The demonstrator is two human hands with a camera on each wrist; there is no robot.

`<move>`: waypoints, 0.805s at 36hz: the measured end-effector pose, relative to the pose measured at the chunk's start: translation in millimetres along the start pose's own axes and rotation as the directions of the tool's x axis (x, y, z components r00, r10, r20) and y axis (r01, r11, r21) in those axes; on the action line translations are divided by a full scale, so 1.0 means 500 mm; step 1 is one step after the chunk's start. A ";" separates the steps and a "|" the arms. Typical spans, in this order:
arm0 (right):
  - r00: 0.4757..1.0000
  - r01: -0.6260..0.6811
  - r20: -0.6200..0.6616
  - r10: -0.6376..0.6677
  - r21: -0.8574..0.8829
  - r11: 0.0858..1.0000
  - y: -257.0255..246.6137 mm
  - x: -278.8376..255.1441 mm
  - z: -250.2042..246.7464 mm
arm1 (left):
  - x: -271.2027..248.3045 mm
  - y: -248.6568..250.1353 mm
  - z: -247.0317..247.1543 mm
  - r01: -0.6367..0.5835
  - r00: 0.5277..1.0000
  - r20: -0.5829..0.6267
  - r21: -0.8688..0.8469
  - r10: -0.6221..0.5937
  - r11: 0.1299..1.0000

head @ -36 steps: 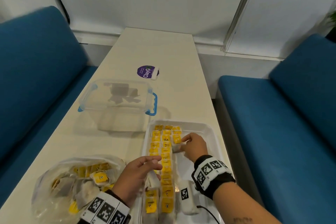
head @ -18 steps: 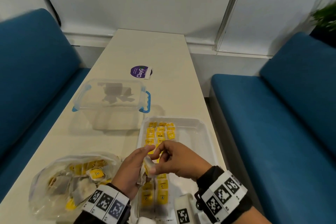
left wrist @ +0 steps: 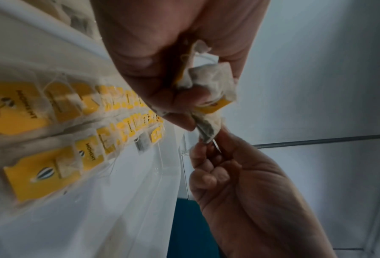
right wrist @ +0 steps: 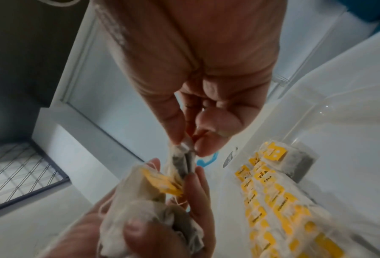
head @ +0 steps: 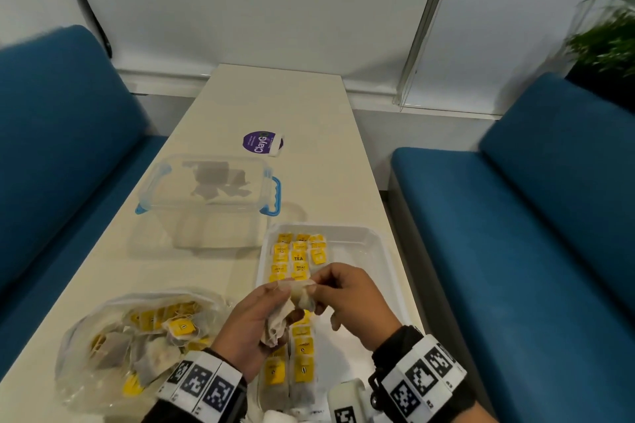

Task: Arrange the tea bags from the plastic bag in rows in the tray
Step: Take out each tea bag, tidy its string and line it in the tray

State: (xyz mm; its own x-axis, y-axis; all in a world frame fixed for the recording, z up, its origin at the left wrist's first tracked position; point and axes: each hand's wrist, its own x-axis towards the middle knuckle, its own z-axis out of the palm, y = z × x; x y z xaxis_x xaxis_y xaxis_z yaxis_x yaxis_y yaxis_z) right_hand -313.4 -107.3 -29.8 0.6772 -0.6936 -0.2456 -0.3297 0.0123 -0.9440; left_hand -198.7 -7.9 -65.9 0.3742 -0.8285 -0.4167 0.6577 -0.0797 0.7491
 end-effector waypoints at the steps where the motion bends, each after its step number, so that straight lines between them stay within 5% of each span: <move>1: 1.000 -0.016 -0.001 0.016 0.029 0.999 0.001 0.000 0.000 | -0.003 -0.001 0.000 0.004 1.000 -0.009 0.012 -0.004 1.000; 6: 0.998 -0.065 -0.005 0.065 0.074 0.995 0.002 -0.008 0.003 | -0.010 0.006 -0.005 0.017 0.999 -0.047 0.056 -0.015 0.998; 16: 0.995 -0.046 0.083 0.046 -0.002 0.999 -0.011 -0.018 0.016 | -0.018 0.013 0.006 -0.217 0.969 -0.021 0.408 0.247 0.887; 29: 0.987 0.065 -0.145 -0.064 0.003 0.998 0.009 -0.004 0.026 | -0.008 -0.005 -0.020 -0.151 0.986 -0.034 0.257 0.166 0.954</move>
State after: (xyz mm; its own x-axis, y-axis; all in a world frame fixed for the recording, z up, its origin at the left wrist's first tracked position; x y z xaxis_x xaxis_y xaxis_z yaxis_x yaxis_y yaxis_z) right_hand -307.7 -96.3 -36.5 0.5943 -0.7901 -0.1501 -0.2828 -0.0305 -0.9587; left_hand -195.0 1.0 -71.3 0.5000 -0.8108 -0.3043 0.4030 -0.0931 0.9104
